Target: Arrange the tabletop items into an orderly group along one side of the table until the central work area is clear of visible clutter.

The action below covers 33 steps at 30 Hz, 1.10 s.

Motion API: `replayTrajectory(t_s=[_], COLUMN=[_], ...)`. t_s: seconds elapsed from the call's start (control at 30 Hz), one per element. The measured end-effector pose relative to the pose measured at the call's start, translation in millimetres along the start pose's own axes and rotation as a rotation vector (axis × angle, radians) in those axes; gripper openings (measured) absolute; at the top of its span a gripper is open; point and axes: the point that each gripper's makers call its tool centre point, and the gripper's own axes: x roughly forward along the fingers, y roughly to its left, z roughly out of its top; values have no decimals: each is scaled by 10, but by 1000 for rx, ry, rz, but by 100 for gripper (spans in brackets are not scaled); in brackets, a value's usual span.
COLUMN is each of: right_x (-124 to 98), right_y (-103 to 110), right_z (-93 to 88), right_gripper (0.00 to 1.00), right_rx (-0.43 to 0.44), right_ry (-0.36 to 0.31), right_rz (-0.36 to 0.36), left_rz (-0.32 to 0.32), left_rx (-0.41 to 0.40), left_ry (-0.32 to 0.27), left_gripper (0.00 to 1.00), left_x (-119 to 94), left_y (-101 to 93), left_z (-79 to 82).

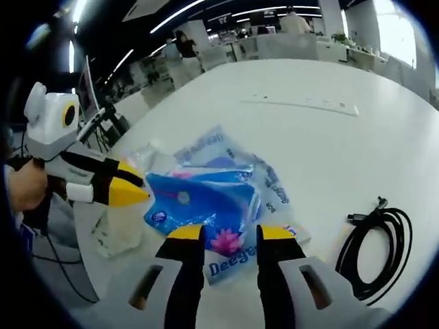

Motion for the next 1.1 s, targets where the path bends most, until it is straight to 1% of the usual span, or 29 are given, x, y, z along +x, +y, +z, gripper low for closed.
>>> replayTrajectory(t_s=[0.1, 0.17, 0.23, 0.27, 0.33, 0.43, 0.47, 0.63, 0.73, 0.83, 0.9, 1.1], right_x=[20, 21, 20, 14, 3, 1, -6, -26, -56, -78, -95, -169], right_y=[4, -11, -48, -59, -55, -52, -45, -54, -83, -127, -161, -273], right_z=[-24, -41, -58, -63, -68, -30, -4, 74, 129, 171, 194, 279], right_gripper=[22, 17, 8, 6, 4, 0, 0, 0, 0, 0, 0, 0], right_rx=[-5, -14, -39, -53, -49, -15, -8, -5, 27, 30, 34, 53], right_ry=[6, 12, 16, 16, 16, -10, -20, -35, -53, -63, -69, -89], right_rz=[-3, -8, -21, -25, -23, -17, -14, -10, -8, -13, -15, -24], left_rz=[6, 9, 15, 20, 20, 27, 27, 33, 31, 27, 21, 11], left_rx=[-15, -29, -36, -39, -52, -63, -65, -50, -46, -41, -46, -27], left_ry=[0, 0, -2, -4, -15, -19, -23, -30, -41, -50, -43, -48], left_gripper=[7, 3, 1, 1, 0, 0, 0, 0, 0, 0, 0, 0], left_x=[11, 8, 5, -2, -9, -5, -4, -2, -11, -5, 17, 57], left_y=[18, 34, 56, 73, 90, 100, 97, 106, 102, 86, 72, 3], left_z=[0, -2, 0, 1, 15, 28, 38, 103, 165, 239, 272, 430])
